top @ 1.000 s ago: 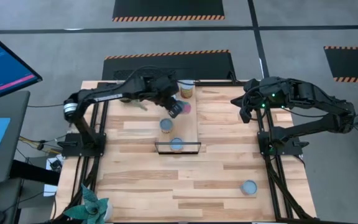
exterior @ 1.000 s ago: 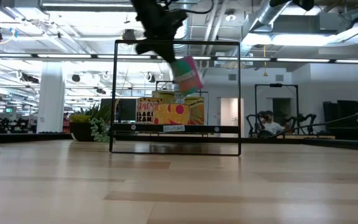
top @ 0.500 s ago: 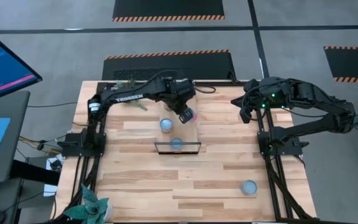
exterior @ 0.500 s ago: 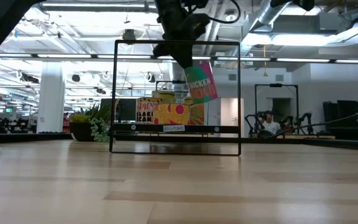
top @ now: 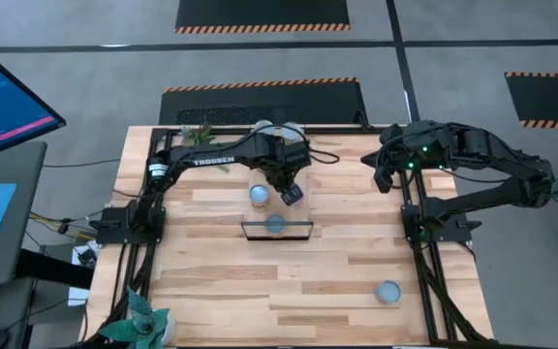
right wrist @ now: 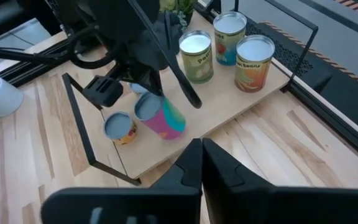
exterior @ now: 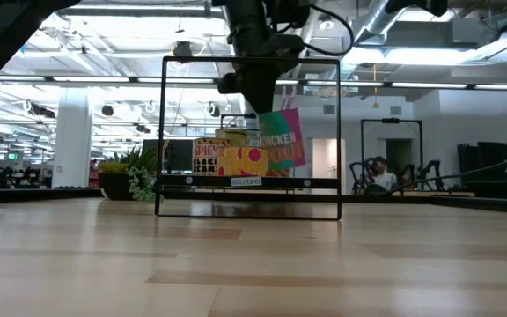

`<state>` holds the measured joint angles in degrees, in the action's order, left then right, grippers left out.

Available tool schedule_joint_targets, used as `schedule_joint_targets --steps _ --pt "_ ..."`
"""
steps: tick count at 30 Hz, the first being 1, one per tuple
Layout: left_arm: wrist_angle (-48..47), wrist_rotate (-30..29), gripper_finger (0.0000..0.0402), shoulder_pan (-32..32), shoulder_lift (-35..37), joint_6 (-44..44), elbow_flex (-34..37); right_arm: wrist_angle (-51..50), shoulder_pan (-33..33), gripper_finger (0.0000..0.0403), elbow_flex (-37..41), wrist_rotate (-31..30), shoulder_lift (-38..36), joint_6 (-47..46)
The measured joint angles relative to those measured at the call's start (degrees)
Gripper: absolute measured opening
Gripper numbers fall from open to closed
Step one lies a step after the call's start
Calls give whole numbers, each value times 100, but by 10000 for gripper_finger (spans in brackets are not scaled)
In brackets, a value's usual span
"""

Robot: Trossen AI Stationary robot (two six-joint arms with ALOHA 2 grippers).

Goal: Pick and place cans onto a shelf
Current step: Put the canned chicken soup on the shelf

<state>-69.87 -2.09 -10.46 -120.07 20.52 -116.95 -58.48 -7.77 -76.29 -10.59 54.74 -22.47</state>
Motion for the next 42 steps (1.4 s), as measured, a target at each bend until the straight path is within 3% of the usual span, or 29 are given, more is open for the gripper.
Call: schedule_joint_targets --steps 12,28,32,42 --pt "-222 13 1 0 -13 74 0 -124 0 28 0 0 -1 -1" --pt "61 -223 40 -22 -11 26 0 -301 0 25 0 0 0 43" --pt "475 254 46 -39 136 -276 2 -293 0 28 0 0 0 39" --pt "225 857 45 216 98 -1386 4 -303 0 22 0 1 -1 -1"
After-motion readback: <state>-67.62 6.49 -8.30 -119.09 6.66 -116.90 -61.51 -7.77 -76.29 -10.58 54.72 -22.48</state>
